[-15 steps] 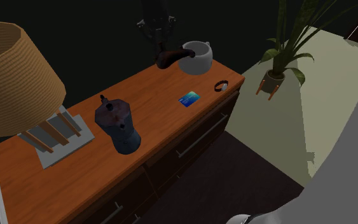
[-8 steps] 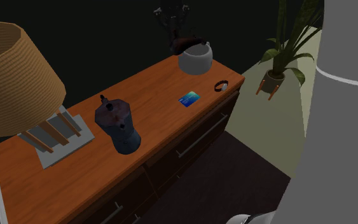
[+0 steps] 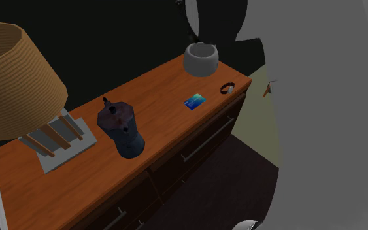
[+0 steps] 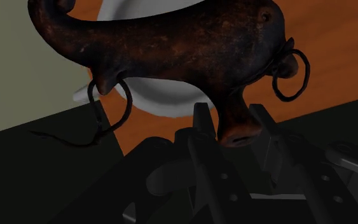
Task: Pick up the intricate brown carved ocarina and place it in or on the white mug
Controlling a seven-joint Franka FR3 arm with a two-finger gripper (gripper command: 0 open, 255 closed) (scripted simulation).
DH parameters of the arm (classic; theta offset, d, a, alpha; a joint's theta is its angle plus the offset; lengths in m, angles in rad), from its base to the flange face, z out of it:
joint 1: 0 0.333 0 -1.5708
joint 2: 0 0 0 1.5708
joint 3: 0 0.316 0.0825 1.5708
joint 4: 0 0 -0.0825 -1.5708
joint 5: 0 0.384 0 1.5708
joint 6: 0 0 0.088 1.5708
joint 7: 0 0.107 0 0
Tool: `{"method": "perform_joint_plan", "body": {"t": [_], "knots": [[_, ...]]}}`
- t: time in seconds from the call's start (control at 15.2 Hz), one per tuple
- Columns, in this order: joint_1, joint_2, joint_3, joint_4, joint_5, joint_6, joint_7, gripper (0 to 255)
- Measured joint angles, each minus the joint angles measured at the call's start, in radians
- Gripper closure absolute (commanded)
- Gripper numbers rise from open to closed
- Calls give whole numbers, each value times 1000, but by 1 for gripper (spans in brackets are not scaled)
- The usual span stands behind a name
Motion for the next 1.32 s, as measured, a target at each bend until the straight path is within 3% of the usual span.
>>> {"method": "perform_joint_plan", "body": {"t": [0.13,0.92,1.32], "knots": [[-15,43,1,63,2,-22,-8,255],[0,27,0,-122,3,148,-17,255],[0,32,1,-136,4,166,-18,255]]}}
